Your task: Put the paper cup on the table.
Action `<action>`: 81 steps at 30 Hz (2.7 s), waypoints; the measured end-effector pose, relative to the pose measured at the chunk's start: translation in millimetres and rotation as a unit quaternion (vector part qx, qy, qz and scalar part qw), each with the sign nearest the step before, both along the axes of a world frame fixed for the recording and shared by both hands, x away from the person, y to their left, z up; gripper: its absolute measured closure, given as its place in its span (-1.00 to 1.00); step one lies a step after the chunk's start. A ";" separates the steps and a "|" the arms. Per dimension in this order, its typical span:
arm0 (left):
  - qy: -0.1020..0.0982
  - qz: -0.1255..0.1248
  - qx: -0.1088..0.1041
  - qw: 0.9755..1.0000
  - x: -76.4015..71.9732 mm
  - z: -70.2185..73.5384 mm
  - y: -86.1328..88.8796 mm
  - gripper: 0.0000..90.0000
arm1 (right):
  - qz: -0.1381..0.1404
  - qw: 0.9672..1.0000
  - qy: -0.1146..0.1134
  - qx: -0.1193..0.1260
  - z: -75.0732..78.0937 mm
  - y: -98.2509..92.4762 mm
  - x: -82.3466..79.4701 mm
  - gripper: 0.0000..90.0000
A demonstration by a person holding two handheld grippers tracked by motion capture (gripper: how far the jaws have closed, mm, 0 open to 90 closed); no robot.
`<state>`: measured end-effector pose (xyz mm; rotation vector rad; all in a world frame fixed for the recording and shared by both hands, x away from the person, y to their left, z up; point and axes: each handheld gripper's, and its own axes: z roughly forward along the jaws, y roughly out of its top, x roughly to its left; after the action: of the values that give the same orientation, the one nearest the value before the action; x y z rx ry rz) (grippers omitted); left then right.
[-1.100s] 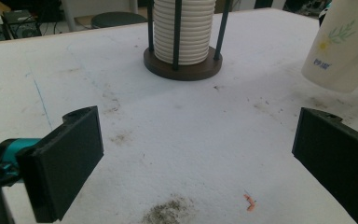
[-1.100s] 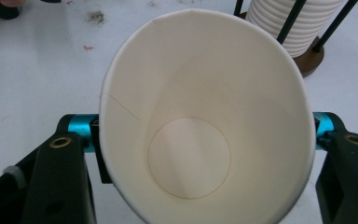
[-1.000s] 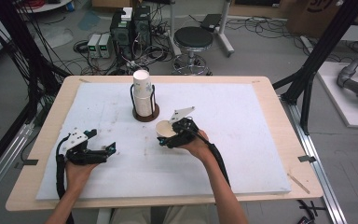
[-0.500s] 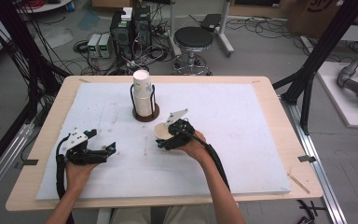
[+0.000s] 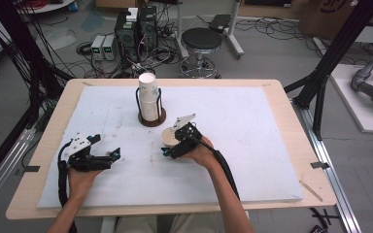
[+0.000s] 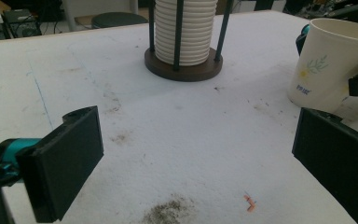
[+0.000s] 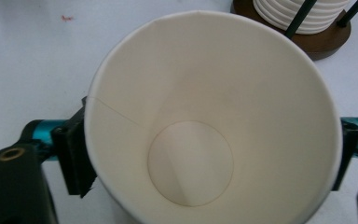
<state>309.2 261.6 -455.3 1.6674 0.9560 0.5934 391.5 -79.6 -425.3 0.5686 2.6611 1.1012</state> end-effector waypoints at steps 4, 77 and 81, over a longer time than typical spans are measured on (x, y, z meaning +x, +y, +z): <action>0.000 -0.001 -0.002 1.000 0.1 -0.1 0.3 -0.96 | 0.003 1.000 0.003 0.001 0.8 -0.9 -1.2 -0.70; -0.009 -0.005 -0.036 0.999 -5.0 -1.2 7.1 -0.96 | -0.169 0.968 -0.069 0.170 -25.0 -177.4 -64.3 -0.68; -0.009 -0.004 -0.039 0.999 -5.1 -1.3 7.5 -0.96 | -0.175 0.966 -0.072 0.177 -25.6 -179.4 -64.7 -0.68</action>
<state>304.1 269.2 -456.6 1.5933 0.9471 0.5576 326.8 -259.1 -450.9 0.9382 2.1402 1.4468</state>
